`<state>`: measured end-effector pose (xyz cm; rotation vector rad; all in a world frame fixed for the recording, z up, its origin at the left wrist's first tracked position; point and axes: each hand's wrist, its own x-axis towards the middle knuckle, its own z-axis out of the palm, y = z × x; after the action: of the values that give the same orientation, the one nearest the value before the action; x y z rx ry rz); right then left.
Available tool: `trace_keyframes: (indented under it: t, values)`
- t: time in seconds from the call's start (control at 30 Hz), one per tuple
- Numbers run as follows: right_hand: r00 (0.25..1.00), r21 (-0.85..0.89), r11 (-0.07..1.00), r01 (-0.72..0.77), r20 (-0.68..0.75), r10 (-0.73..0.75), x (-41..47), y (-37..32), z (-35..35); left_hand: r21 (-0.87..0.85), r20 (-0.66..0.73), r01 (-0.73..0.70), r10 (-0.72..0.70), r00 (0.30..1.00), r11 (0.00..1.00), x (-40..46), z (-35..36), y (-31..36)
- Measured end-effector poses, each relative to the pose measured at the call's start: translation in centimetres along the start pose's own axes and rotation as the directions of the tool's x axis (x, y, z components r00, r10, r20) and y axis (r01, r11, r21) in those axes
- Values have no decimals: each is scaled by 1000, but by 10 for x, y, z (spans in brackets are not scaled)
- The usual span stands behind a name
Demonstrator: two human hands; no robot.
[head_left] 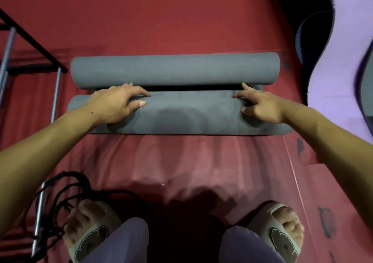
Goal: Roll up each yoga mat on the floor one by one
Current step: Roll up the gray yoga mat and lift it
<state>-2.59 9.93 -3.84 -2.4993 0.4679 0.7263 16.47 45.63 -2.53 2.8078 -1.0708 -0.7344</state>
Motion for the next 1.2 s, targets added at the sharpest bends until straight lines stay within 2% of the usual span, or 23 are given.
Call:
trace_keyframes:
  t: [0.13,0.2,0.3,0.5,0.6,0.7,0.83,0.97,1.07,1.2]
  values:
    - [1000,-14,1000,-18,-14,18,0,-1,-3,124,-45,-12,18,999,992,-6,0,5]
    - [1000,-25,1000,-11,-26,10,1,1,-4,168,-18,-5,8,1000,986,-10,4,8]
    - [997,-4,1000,28,-75,-29,1,3,-3,193,4,4,-5,1000,981,-13,13,9]
    - [973,51,991,124,-202,-111,1,-1,-3,243,-87,26,-4,996,970,-5,17,9]
    - [959,9,992,124,-256,-118,6,-1,0,240,-146,7,29,989,971,-4,16,6]
    - [958,-47,997,61,-279,-71,17,2,5,216,-211,-13,59,976,976,-4,15,5]
    - [955,-80,997,-10,-298,-14,25,4,8,238,-189,-16,63,980,971,0,12,8]
    - [977,-167,984,-61,-210,24,10,-10,4,296,-145,1,43,989,955,8,10,11]
    - [986,-291,955,-58,-169,8,10,-8,9,328,-175,24,36,984,944,11,7,13]
    - [960,-390,919,-49,-273,-65,13,-5,14,343,-209,41,34,977,939,13,6,15]
